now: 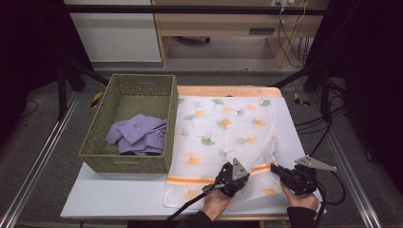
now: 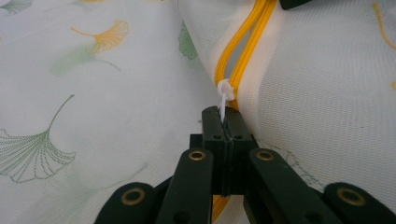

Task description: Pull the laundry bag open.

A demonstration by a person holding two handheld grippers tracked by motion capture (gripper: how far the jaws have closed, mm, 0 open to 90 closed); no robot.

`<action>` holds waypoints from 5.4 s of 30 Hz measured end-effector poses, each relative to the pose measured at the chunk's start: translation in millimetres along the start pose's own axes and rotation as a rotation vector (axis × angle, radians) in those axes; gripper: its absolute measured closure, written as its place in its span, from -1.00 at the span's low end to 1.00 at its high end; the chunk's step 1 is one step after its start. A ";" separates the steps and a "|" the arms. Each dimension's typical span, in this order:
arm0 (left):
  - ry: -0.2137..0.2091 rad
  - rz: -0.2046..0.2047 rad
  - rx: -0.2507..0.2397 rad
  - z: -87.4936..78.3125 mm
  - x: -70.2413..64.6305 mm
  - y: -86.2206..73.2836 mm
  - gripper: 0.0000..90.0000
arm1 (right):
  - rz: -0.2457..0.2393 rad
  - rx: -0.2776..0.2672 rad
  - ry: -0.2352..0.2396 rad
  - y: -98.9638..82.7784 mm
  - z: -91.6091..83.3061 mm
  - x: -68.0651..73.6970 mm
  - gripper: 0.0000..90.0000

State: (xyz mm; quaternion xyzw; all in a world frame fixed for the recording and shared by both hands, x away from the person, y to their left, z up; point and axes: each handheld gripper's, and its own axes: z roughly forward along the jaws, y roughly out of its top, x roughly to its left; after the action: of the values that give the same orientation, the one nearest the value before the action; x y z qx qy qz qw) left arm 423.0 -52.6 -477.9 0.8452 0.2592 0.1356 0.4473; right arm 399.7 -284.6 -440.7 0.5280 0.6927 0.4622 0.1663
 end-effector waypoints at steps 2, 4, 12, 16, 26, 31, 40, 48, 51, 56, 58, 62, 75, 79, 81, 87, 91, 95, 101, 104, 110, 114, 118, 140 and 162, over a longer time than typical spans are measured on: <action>0.007 0.003 0.010 -0.2 0.2 -1.7 0.98 | -0.007 -0.001 -0.011 0.1 0.0 0.0 0.95; 0.004 -0.005 0.012 -1.5 2.0 -4.3 0.98 | -0.002 -0.004 -0.020 -0.1 -1.3 -1.6 0.95; 0.022 0.014 0.018 -11.1 7.7 -7.2 0.98 | -0.018 0.005 -0.037 -1.1 0.3 -1.7 0.95; 0.028 0.013 0.025 -15.4 10.4 -10.1 0.98 | -0.006 0.004 -0.039 -2.0 -0.9 -3.8 0.95; 0.037 0.008 0.035 -23.7 15.2 -17.2 0.98 | -0.005 0.015 -0.044 -3.2 0.8 -4.2 0.95; 0.042 0.007 0.040 -28.1 18.7 -22.4 0.98 | -0.006 0.010 -0.049 -3.6 0.7 -5.0 0.95; 0.059 0.009 0.049 -39.9 27.2 -28.7 0.98 | -0.007 0.021 -0.053 -4.5 2.6 -5.2 0.95; 0.067 0.015 0.050 -47.0 30.4 -32.7 0.98 | -0.009 0.022 -0.054 -4.9 3.6 -5.7 0.95; 0.070 0.013 0.052 -50.1 32.6 -33.9 0.98 | -0.004 0.020 -0.051 -5.3 3.2 -6.4 0.95; 0.085 0.011 0.060 -55.9 36.9 -37.2 0.98 | -0.004 0.021 -0.054 -5.5 3.4 -6.6 0.95; 0.083 0.002 0.059 -58.9 40.8 -39.4 0.98 | -0.001 0.021 -0.055 -5.8 3.1 -7.4 0.95; 0.094 -0.004 0.061 -63.8 44.6 -42.6 0.98 | -0.005 0.025 -0.060 -6.0 4.0 -6.7 0.95; 0.095 0.010 0.082 -69.2 47.5 -47.0 0.98 | 0.008 0.024 -0.054 -6.8 3.0 -7.8 0.95; 0.103 0.014 0.089 -71.1 50.2 -48.4 0.98 | 0.008 0.022 -0.054 -6.7 2.9 -8.1 0.95; 0.108 0.012 0.093 -73.2 52.6 -50.0 0.98 | 0.005 0.022 -0.058 -7.0 2.1 -9.2 0.95; 0.121 0.008 0.101 -81.1 59.2 -53.1 0.98 | 0.006 0.021 -0.061 -7.4 2.0 -9.9 0.95; 0.129 0.009 0.108 -86.3 63.1 -55.1 0.98 | 0.007 0.022 -0.060 -8.0 2.2 -10.5 0.95; 0.130 0.007 0.113 -90.2 65.5 -57.6 0.98 | 0.004 0.023 -0.064 -8.0 2.2 -10.0 0.95; 0.141 0.003 0.124 -98.8 71.2 -60.8 0.98 | 0.011 0.026 -0.069 -9.0 2.2 -11.1 0.95; 0.146 0.005 0.132 -102.8 73.7 -62.6 0.98 | 0.008 0.030 -0.071 -9.3 3.5 -10.5 0.95; 0.159 0.007 0.143 -111.7 78.2 -64.9 0.98 | 0.011 0.031 -0.066 -9.8 3.6 -11.8 0.95; 0.163 0.013 0.151 -117.0 80.9 -67.3 0.98 | 0.011 0.032 -0.067 -10.4 4.0 -13.1 0.95; 0.174 0.008 0.151 -122.0 83.8 -69.7 0.98 | 0.007 0.041 -0.072 -10.6 5.0 -12.2 0.95; 0.213 -0.014 0.167 -141.5 98.1 -82.6 0.98 | 0.009 0.043 -0.075 -11.8 4.4 -13.2 0.95; 0.210 -0.025 0.177 -153.1 105.2 -90.9 0.98 | 0.028 0.046 -0.068 -13.6 4.0 -13.7 0.95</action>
State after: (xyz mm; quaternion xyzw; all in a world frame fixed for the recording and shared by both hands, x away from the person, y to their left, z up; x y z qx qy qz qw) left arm 410.8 153.6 -467.1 0.8592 0.3259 0.1943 0.3431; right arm 400.0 -295.0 -457.4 0.5568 0.6897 0.4302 0.1710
